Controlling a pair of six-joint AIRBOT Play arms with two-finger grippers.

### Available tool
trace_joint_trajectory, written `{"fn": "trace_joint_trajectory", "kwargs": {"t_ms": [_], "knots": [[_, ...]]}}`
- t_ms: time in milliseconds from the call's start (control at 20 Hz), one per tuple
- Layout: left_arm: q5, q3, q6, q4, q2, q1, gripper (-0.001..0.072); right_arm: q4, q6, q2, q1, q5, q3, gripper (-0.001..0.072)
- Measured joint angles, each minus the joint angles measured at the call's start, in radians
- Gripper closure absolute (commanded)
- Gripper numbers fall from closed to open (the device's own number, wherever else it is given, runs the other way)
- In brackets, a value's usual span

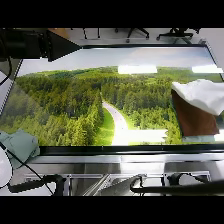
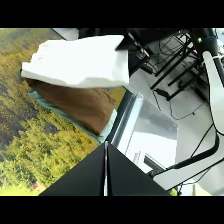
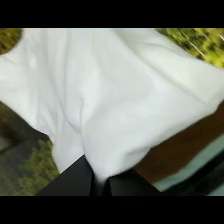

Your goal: Fold the shirts.

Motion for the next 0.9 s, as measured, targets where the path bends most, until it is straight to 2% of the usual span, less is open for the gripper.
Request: {"fn": "trace_joint_trajectory", "kwargs": {"t_ms": [100,150,200,250,450,500,550,600,700,750,900], "knots": [[-0.008,0.000,0.001,0.002,0.000,-0.007,0.0686,-0.086,0.019,0.061,-0.002,0.015,-0.133,0.0677],[-0.014,0.000,0.002,0.002,0.000,-0.009,0.0686,-0.123,0.022,0.082,-0.003,0.019,-0.191,0.0505],[-0.019,0.000,0.005,0.004,0.000,-0.010,0.0686,-0.153,0.026,0.095,-0.005,0.024,-0.238,0.0103],[-0.025,0.000,0.006,0.005,0.000,-0.011,0.0686,-0.177,0.029,0.100,-0.006,0.023,-0.274,0.0014],[-0.037,0.000,0.008,0.006,0.000,-0.012,0.0686,-0.167,-0.015,0.073,-0.008,-0.005,-0.313,0.0027],[-0.040,0.000,0.008,0.006,0.000,-0.010,0.0686,-0.138,-0.033,0.065,-0.008,-0.022,-0.304,0.0174],[-0.041,0.000,0.008,0.006,0.000,-0.007,0.0687,-0.098,-0.049,0.059,-0.007,-0.045,-0.297,0.0411],[-0.041,0.000,0.008,0.007,0.000,-0.003,0.0688,-0.036,-0.073,0.055,-0.006,-0.073,-0.291,0.0601],[-0.044,0.000,0.008,0.010,0.000,0.007,0.0690,0.097,-0.137,0.049,0.002,-0.134,-0.285,0.0627],[-0.046,-0.001,0.008,0.024,0.001,0.012,0.0690,0.163,-0.171,0.048,0.019,-0.163,-0.283,0.0688],[-0.043,-0.075,0.005,0.111,0.037,0.019,0.0691,0.272,-0.249,0.045,0.134,-0.228,-0.288,0.0690]]}}
